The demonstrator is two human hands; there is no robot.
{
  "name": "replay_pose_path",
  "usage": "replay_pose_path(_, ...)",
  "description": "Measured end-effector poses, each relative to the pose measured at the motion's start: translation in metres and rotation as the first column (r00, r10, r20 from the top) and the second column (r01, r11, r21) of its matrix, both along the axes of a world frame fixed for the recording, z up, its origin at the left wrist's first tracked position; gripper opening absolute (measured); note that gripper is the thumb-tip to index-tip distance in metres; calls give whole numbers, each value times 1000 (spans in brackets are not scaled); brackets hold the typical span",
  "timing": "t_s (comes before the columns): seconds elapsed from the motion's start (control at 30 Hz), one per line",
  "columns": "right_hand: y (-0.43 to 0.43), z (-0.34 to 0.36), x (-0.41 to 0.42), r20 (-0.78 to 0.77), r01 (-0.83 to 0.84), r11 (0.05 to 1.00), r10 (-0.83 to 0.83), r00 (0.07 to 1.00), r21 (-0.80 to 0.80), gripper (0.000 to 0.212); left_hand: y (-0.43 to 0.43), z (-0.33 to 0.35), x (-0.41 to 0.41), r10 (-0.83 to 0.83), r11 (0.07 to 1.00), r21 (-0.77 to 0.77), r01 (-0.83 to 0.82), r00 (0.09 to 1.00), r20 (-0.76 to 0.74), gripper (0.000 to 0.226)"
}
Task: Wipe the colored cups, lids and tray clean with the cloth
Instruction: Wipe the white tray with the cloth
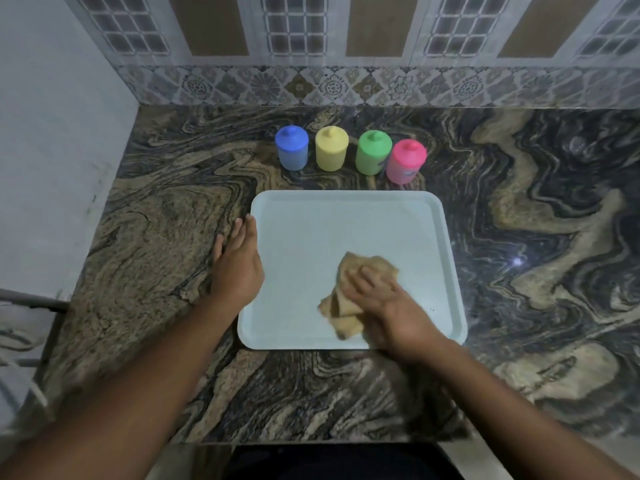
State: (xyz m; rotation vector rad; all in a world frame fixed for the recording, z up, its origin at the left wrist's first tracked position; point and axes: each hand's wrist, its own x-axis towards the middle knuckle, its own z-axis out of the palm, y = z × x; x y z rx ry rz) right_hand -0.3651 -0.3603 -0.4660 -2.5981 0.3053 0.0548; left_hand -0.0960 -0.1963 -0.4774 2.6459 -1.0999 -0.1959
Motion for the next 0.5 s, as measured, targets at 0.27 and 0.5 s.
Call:
replay_pose_path(0.27, -17, -3, 119, -9, 231, 971, -232, 973, -52, 65, -5, -1, -5, 13, 1000, 7, -13, 1000, 4, 61)
replay_pose_path(0.5, 52, 5, 23, 15, -76, 995, 75, 997, 67, 64, -4, 0, -4, 14, 1000, -2, -14, 1000, 8, 61)
